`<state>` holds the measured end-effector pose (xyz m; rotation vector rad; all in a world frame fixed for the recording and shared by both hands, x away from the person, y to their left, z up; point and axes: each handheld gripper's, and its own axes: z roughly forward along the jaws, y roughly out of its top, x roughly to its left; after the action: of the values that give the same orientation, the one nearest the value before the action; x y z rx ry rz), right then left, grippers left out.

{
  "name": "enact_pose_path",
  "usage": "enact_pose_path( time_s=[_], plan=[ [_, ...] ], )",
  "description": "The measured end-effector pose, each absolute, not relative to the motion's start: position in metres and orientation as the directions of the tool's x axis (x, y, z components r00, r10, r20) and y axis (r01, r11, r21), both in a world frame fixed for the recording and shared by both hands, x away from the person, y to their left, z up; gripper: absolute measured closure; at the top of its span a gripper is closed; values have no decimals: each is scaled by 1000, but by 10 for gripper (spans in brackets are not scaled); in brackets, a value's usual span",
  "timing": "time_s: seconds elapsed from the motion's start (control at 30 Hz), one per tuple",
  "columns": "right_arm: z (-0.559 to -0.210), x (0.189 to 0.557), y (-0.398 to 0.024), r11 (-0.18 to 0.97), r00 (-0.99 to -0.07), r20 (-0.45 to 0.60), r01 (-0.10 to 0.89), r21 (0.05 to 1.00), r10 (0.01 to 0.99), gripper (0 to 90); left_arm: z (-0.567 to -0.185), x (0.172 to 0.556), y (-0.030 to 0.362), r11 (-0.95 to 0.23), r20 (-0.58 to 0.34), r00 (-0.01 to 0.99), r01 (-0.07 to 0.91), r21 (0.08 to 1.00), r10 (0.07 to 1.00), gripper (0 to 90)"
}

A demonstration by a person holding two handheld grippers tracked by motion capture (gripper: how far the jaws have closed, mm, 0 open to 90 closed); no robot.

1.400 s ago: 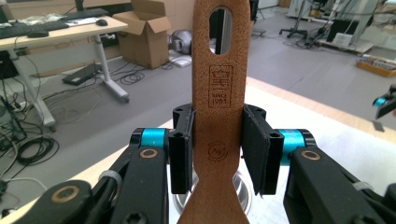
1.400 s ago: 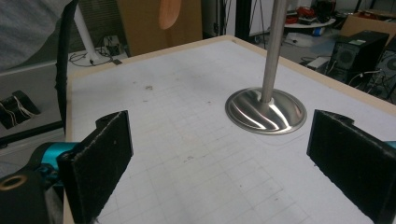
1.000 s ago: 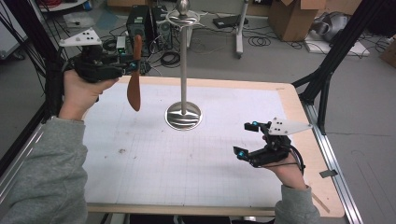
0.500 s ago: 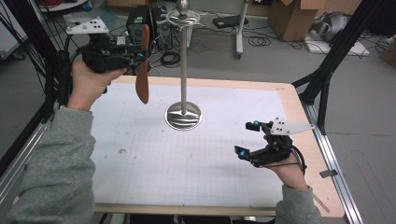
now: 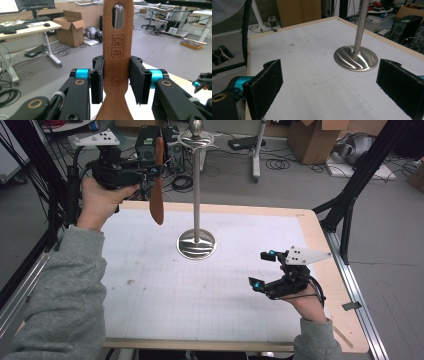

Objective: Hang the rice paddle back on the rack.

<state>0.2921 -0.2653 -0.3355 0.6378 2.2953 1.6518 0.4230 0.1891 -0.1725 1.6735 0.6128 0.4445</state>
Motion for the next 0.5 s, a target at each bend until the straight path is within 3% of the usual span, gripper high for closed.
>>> enact_pose_path(
  time_s=[0.5],
  plan=[
    [-335, 292, -268, 264, -869, 52, 207, 942, 493, 56, -174, 435, 185, -123, -62, 802, 166, 979, 594, 652]
  ],
)
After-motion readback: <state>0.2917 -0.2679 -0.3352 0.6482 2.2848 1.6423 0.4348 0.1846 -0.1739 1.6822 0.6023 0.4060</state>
